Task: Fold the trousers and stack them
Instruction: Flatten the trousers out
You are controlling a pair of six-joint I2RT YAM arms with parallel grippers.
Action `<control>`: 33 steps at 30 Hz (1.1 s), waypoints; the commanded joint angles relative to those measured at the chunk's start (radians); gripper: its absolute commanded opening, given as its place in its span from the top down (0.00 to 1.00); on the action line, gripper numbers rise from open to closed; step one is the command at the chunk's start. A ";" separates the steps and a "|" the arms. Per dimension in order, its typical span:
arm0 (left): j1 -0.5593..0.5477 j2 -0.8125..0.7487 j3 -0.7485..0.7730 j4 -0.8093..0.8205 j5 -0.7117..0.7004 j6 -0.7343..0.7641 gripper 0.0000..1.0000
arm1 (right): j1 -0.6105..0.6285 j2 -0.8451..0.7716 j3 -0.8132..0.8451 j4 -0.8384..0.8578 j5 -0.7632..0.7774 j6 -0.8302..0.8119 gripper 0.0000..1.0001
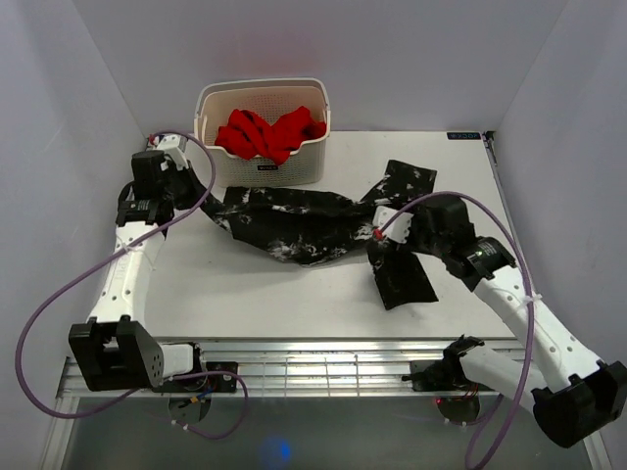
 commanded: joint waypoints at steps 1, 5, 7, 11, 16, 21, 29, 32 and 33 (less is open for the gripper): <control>0.025 -0.117 0.015 -0.043 -0.119 0.116 1.00 | -0.192 -0.034 -0.014 -0.027 -0.023 -0.217 0.92; 0.031 -0.252 -0.014 -0.063 -0.174 0.195 1.00 | -0.486 0.021 0.074 -0.028 -0.151 -0.261 0.92; 0.031 -0.289 -0.034 -0.063 -0.202 0.238 1.00 | -0.589 0.047 0.138 -0.033 -0.208 -0.242 0.92; 0.035 -0.392 -0.061 -0.092 -0.240 0.238 1.00 | -0.697 0.055 0.190 -0.034 -0.269 -0.239 0.92; 0.035 -0.523 -0.051 -0.183 -0.298 0.190 1.00 | -0.805 0.008 0.175 -0.027 -0.338 -0.302 0.92; 0.035 -0.504 -0.031 -0.163 -0.343 0.121 1.00 | -0.834 0.121 0.209 0.091 -0.378 -0.198 0.92; 0.035 -0.207 -0.014 -0.020 -0.346 0.003 1.00 | -0.673 0.533 0.480 0.277 -0.335 0.021 0.92; 0.036 -0.087 0.021 0.027 -0.375 -0.026 1.00 | -0.615 0.654 0.535 0.348 -0.285 0.069 0.92; 0.036 -0.065 0.030 0.030 -0.386 -0.040 1.00 | -0.605 0.685 0.558 0.349 -0.277 0.084 0.92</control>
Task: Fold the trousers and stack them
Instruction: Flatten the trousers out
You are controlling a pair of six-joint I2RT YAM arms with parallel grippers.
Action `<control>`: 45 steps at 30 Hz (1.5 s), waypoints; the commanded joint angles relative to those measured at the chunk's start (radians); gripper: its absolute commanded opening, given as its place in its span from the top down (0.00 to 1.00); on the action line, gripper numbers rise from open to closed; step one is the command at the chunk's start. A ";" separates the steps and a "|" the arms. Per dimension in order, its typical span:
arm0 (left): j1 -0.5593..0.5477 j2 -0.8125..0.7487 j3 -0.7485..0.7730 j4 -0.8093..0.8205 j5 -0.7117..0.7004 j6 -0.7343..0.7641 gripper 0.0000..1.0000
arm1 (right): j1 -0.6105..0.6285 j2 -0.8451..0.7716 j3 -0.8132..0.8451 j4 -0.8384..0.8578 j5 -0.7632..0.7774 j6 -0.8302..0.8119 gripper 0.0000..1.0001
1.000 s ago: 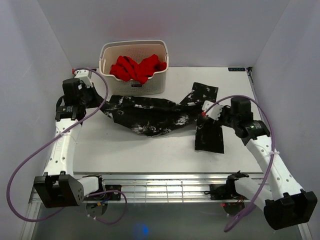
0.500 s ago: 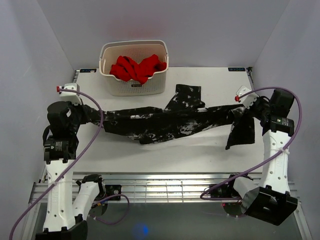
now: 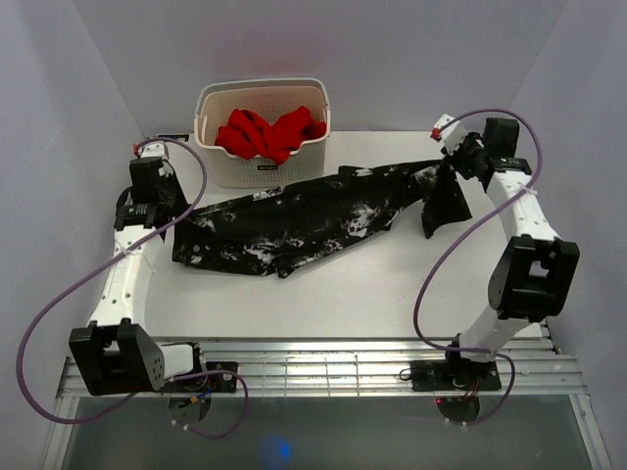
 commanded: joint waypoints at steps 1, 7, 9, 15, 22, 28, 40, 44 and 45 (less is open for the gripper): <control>0.008 0.036 0.077 0.114 -0.071 -0.057 1.00 | 0.053 0.132 0.132 0.136 0.071 0.114 0.85; 0.019 0.196 0.117 0.119 -0.111 -0.111 1.00 | 0.077 0.335 0.344 -0.012 0.233 0.249 0.07; 0.020 0.222 0.123 0.107 -0.102 -0.122 1.00 | 0.062 0.320 0.353 -0.090 0.185 0.262 0.07; 0.028 0.267 0.118 0.097 -0.064 -0.134 1.00 | 0.025 0.112 0.188 -0.423 -0.163 0.265 0.19; 0.039 0.297 0.126 0.080 -0.001 -0.165 1.00 | 0.114 -0.075 -0.243 -0.215 -0.348 0.476 0.41; 0.060 0.325 0.144 0.071 0.042 -0.169 1.00 | 0.149 0.025 -0.337 0.050 -0.350 0.597 0.43; 0.088 0.366 0.158 0.080 0.077 -0.174 1.00 | 0.246 0.223 -0.297 0.224 -0.288 0.680 0.46; 0.097 0.375 0.160 0.083 0.088 -0.174 1.00 | 0.261 0.274 -0.271 0.273 -0.210 0.696 0.45; 0.095 0.380 0.160 0.083 0.090 -0.173 1.00 | 0.263 0.295 -0.261 0.274 -0.204 0.700 0.45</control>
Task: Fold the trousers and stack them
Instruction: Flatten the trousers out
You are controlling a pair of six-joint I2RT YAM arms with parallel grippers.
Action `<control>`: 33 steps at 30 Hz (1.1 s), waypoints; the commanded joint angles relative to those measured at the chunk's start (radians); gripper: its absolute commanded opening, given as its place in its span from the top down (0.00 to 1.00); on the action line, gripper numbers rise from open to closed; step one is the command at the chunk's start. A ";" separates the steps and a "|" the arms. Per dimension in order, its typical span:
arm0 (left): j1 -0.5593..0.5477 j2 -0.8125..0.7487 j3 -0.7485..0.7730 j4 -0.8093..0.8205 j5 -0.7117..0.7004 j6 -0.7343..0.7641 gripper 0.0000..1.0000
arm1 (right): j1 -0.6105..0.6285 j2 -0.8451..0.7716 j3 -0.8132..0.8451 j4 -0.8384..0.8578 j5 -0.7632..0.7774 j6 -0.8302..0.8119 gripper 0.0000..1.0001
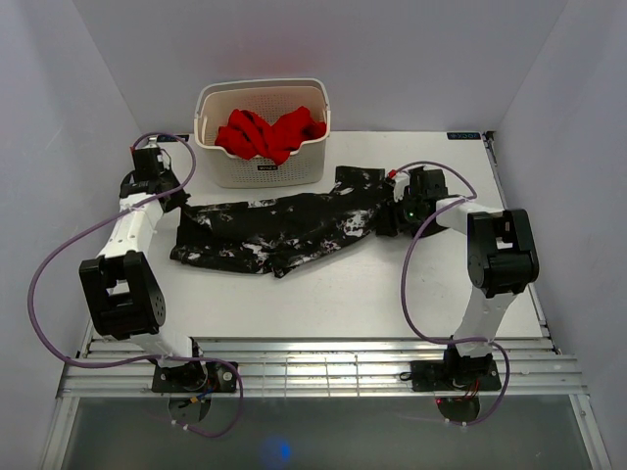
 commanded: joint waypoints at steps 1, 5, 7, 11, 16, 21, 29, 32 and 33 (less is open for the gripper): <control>0.007 -0.004 0.036 0.012 0.025 -0.006 1.00 | 0.006 0.045 0.073 0.071 0.068 0.030 0.46; 0.010 0.002 0.031 0.020 0.031 -0.002 1.00 | 0.008 0.053 0.101 0.073 0.038 0.022 0.61; 0.014 0.008 0.034 0.020 0.031 -0.002 1.00 | 0.006 0.035 0.116 0.028 0.012 0.010 0.84; 0.028 0.017 0.059 0.021 0.030 0.017 1.00 | -0.035 -0.088 0.110 -0.094 -0.039 -0.056 0.92; 0.063 0.031 0.108 0.018 -0.028 0.054 1.00 | -0.240 -0.282 0.187 -0.445 -0.076 -0.262 0.92; 0.080 0.066 0.144 0.018 -0.051 0.075 1.00 | -0.441 -0.363 0.244 -0.722 -0.021 -0.496 0.92; 0.082 0.160 0.224 -0.051 -0.056 0.097 1.00 | -0.667 -0.337 0.336 -0.943 0.042 -0.724 0.92; 0.082 0.195 0.224 -0.042 -0.030 0.118 1.00 | -0.678 -0.312 0.287 -0.947 0.086 -0.764 0.92; 0.082 0.203 0.220 -0.037 -0.013 0.130 1.00 | -0.676 -0.309 0.261 -0.932 0.093 -0.769 0.92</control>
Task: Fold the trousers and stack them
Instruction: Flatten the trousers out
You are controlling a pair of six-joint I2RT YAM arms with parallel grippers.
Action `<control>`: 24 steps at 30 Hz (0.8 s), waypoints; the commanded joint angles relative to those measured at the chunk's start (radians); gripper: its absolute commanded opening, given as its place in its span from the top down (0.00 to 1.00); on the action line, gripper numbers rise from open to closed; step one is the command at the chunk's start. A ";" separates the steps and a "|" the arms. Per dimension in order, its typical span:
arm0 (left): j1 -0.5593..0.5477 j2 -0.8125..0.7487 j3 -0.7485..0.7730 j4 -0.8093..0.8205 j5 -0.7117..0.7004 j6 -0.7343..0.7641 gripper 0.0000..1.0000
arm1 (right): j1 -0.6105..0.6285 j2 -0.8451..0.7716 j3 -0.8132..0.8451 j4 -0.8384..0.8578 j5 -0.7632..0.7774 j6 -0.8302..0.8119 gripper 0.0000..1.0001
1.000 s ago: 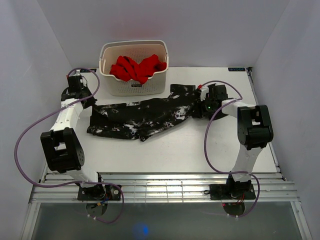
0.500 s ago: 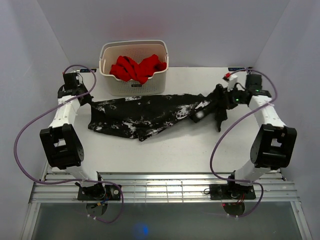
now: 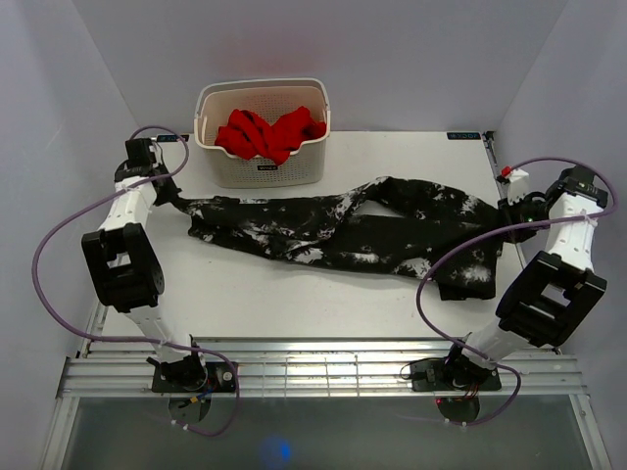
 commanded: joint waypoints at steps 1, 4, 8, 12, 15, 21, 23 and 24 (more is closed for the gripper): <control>0.014 0.022 0.039 0.019 0.005 0.065 1.00 | -0.016 0.009 -0.048 -0.016 0.073 -0.095 0.92; 0.016 0.044 0.065 0.018 0.097 0.097 0.79 | -0.013 0.021 -0.139 0.029 0.089 -0.080 0.92; 0.022 -0.028 0.031 -0.013 0.191 0.175 0.25 | -0.006 0.038 -0.160 0.052 0.080 -0.034 0.92; 0.098 -0.139 -0.081 -0.053 0.331 0.315 0.13 | 0.009 0.041 -0.173 0.075 0.094 -0.003 0.92; 0.158 -0.186 -0.165 -0.091 0.447 0.429 0.14 | 0.020 0.039 -0.191 0.098 0.120 0.015 0.84; 0.171 -0.199 -0.344 0.005 0.499 0.392 0.33 | 0.020 0.027 -0.162 0.090 0.136 0.027 0.75; 0.169 -0.180 -0.381 0.060 0.557 0.353 0.40 | 0.020 0.018 -0.165 0.090 0.148 0.018 0.76; 0.170 -0.167 -0.397 0.076 0.566 0.337 0.40 | 0.020 0.012 -0.165 0.089 0.151 0.017 0.76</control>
